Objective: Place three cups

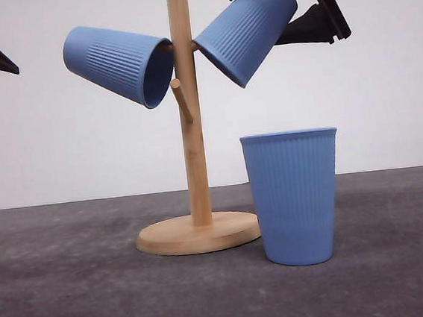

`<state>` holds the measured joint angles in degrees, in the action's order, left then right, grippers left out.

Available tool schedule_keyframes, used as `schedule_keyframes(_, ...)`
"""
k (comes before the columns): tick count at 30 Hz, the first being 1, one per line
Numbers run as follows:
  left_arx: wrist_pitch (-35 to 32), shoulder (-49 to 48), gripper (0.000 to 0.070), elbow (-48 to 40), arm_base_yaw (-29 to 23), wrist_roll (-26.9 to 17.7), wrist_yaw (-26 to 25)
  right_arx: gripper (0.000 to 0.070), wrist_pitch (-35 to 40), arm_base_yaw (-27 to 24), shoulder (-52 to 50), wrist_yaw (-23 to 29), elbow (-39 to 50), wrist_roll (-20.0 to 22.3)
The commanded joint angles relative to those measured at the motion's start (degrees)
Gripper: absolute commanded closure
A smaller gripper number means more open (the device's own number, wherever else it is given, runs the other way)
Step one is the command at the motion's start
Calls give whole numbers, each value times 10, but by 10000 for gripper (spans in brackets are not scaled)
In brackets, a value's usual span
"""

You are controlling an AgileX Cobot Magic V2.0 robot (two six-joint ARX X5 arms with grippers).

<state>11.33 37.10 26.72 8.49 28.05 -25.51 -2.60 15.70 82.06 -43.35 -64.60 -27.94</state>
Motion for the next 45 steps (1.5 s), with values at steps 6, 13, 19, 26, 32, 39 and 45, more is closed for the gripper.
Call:
schedule_keyframes(6, -7, 3, 270, 7, 0, -5, 2, 186, -7, 3, 8, -14, -8, 17)
schedule_keyframes(13, -7, 3, 271, 7, 0, -4, 3, 146, -8, 3, 6, -19, 4, 29)
schedule_keyframes(19, -7, 3, 271, 7, 0, -4, 3, 143, -10, 3, 5, -18, 5, 33)
schedule_keyframes(26, -7, 3, 271, 7, 0, -3, 3, 143, -2, -14, -11, -18, 10, 34)
schedule_keyframes(32, -7, 3, 271, 7, 0, -3, 5, 144, 6, -58, -69, -17, 48, 34)
schedule_keyframes(39, -7, 3, 271, 7, 0, -3, 7, 147, -34, -119, -182, -18, 125, 57)
schedule_keyframes(45, -6, 3, 270, 7, 0, -3, 6, 147, -249, -105, -239, -1, 137, 149)
